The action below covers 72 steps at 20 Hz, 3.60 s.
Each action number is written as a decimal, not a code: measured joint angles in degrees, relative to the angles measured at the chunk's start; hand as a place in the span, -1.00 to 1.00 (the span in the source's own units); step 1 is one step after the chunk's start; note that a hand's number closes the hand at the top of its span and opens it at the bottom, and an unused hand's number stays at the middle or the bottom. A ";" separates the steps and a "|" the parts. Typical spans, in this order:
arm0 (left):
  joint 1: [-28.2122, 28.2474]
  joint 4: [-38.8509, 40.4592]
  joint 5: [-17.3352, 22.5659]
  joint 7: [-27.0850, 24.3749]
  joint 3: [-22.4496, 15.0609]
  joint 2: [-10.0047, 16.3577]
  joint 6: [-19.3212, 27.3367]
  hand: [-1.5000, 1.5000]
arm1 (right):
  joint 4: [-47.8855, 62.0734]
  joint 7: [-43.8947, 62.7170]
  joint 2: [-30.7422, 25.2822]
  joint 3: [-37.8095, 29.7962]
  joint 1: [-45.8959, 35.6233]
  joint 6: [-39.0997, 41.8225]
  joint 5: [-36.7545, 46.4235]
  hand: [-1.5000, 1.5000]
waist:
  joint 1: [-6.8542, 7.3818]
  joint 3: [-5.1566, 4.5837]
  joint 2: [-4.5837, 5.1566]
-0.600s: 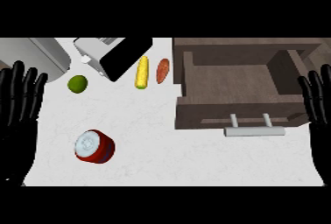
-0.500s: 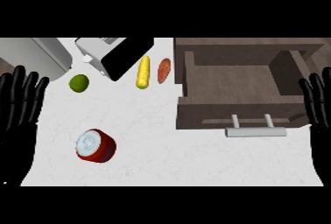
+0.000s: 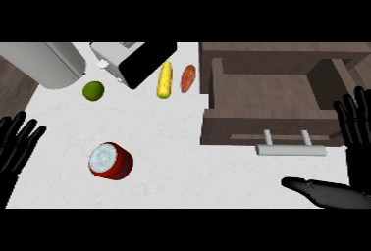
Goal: Pick up the can, place it into the drawer and close the drawer
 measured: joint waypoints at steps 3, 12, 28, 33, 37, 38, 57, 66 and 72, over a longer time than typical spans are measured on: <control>2.19 -1.47 4.77 4.01 3.38 1.89 -1.35 -1.00 | -0.22 2.92 -0.01 -0.54 -0.31 -0.85 0.11 -1.00 | -0.14 0.02 -0.02; 0.24 -0.33 8.54 9.10 8.20 1.83 -4.43 -1.00 | 0.30 1.64 -0.32 -3.15 2.25 1.78 -2.42 -1.00 | -0.60 0.04 0.00; 1.94 10.61 -12.02 -1.55 -1.36 -9.26 -6.05 -1.00 | -1.11 -1.41 -0.55 -6.67 6.09 5.43 -4.69 -1.00 | -0.77 0.03 0.01; 2.92 16.30 -16.36 -7.72 -1.41 -10.11 -6.23 -1.00 | -3.49 -0.36 -0.40 -7.80 7.21 5.94 -5.33 -1.00 | -0.75 0.03 0.01; 2.10 22.09 -18.74 -12.58 -0.54 -10.42 -5.61 -1.00 | -3.78 0.88 -0.52 -8.30 6.12 5.93 -5.23 -1.00 | -0.72 0.02 0.02; 2.01 23.66 -20.13 -14.06 -1.09 -11.13 -4.87 -1.00 | -4.43 1.93 -0.76 -8.57 5.70 5.82 -5.53 -1.00 | -0.73 0.03 0.03; -10.48 57.60 -24.33 -32.02 3.68 -8.39 -1.19 -1.00 | -8.82 6.03 -0.25 -10.88 5.50 7.40 -6.04 -1.00 | -0.89 0.02 0.05; -20.83 74.86 -24.78 -38.67 4.99 -6.43 0.97 -1.00 | -9.20 6.86 -0.02 -12.29 5.33 8.60 -6.80 -1.00 | -1.02 0.01 0.07; -26.25 81.99 -25.41 -42.32 4.31 -5.83 0.77 -1.00 | -8.85 7.20 -0.03 -12.41 4.09 8.50 -5.79 -1.00 | -1.00 0.04 0.06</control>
